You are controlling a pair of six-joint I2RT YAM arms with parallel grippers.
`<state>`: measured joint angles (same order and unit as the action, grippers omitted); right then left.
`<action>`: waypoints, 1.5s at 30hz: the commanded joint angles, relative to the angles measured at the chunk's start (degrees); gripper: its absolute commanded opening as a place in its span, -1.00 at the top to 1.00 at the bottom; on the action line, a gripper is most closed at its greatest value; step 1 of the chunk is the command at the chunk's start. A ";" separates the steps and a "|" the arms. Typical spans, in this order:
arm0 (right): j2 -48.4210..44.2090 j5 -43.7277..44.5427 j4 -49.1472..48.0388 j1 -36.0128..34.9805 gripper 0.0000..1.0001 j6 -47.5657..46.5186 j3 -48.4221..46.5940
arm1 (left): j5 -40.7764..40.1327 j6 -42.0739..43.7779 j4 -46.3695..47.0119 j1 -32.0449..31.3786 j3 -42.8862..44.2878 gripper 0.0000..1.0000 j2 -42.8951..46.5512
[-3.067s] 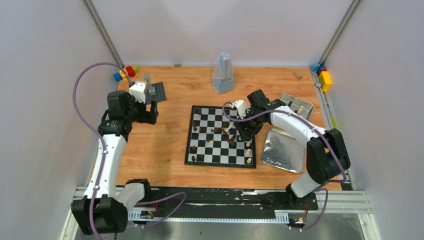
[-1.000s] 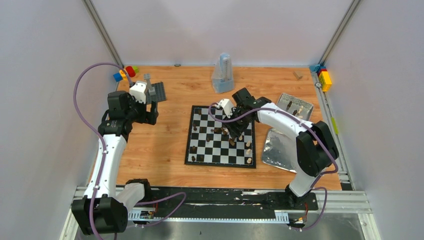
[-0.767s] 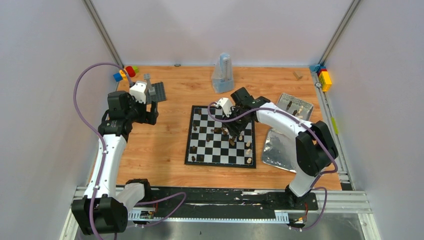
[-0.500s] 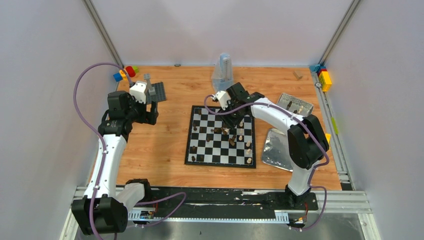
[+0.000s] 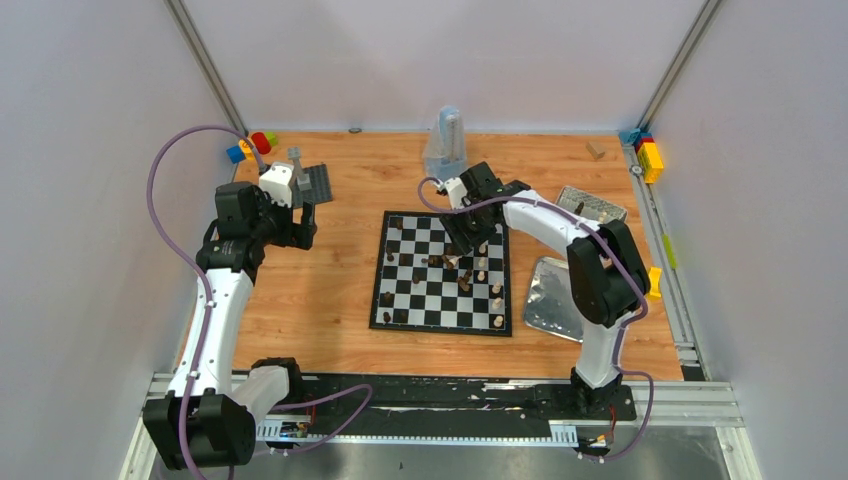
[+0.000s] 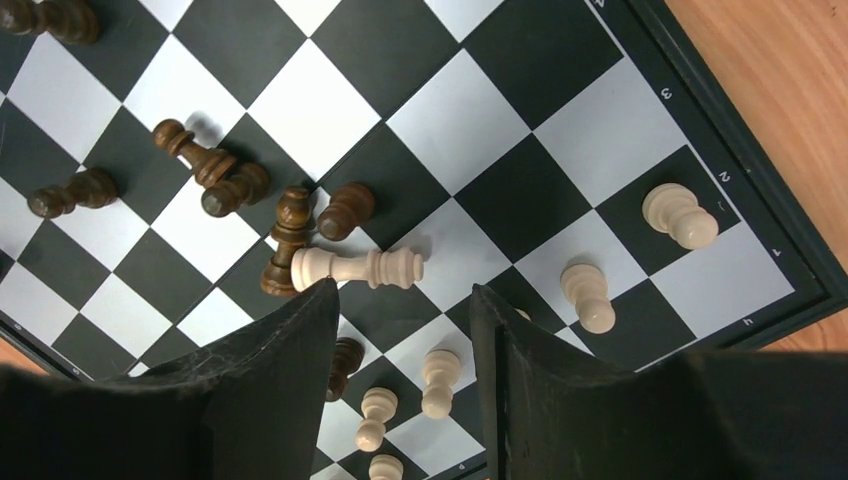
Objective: Set up the chess pieces on the board
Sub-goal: Pick up the chess piece from the chessboard.
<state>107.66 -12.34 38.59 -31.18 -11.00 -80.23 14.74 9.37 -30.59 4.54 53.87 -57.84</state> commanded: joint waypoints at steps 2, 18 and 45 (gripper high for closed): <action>2.03 -1.51 -1.45 0.63 -0.05 3.41 -2.81 | 0.69 0.79 1.78 0.41 -0.17 -1.00 1.05; 4.49 -2.64 -1.37 0.86 -0.04 4.41 -4.15 | 0.66 0.83 1.85 0.39 -0.34 -1.00 0.86; -2.31 -8.21 0.89 1.30 0.09 -3.66 2.35 | 0.57 1.22 1.85 0.39 -0.60 -1.00 1.12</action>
<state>109.21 -17.41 39.42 -30.15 -11.77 -78.91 14.74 9.54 -30.59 4.54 53.49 -57.84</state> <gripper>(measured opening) 0.458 0.998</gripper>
